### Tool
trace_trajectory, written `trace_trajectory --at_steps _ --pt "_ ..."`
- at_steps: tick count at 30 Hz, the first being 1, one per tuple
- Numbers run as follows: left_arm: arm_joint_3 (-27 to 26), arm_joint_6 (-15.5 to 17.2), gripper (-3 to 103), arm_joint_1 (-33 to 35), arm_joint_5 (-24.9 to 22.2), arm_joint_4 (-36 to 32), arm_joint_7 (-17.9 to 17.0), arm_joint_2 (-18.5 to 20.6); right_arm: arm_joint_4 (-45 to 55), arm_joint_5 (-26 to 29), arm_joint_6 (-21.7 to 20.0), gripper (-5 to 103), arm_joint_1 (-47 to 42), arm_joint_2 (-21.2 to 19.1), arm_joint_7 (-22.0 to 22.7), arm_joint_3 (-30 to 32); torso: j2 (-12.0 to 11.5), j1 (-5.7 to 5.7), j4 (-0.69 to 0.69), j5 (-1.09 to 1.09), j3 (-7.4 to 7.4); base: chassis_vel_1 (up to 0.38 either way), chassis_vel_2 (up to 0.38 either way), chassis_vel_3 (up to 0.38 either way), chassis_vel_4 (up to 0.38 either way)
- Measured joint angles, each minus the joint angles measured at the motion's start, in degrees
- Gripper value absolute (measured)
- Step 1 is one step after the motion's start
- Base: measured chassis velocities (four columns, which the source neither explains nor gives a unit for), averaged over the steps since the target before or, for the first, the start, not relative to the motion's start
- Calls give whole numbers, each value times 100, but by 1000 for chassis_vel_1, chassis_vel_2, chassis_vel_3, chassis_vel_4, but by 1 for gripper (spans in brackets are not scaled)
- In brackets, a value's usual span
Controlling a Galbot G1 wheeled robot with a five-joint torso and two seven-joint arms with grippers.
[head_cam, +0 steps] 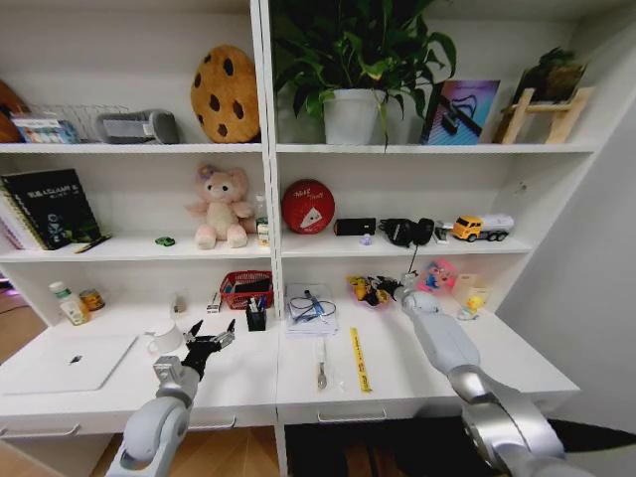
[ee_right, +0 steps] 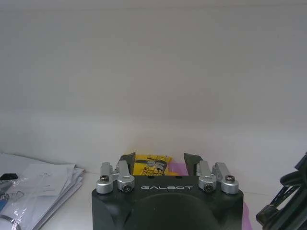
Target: Organize the objects on the table.
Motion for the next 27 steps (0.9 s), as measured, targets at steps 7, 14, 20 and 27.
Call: trace_trajectory --at_steps 7,14,20,27 --pt "0 0 100 0 0 0 0 0 1001 134 -196 81 -662 -401 185 -124 1 0 -2 2 0 0 0 0 0" --pt "0 0 100 0 0 0 0 0 1572 139 -269 100 -1149 -569 511 -49 0 0 -2 3 0 0 0 0 0" --pt "0 0 100 0 0 0 0 0 3076 537 -510 100 -2106 -980 791 79 1 -1 -2 -1 -1 0 0 0 0" --pt "0 0 100 0 0 0 0 0 4683 814 -739 100 -3264 -1211 2024 330 1 0 -2 2 -1 0 0 0 0"
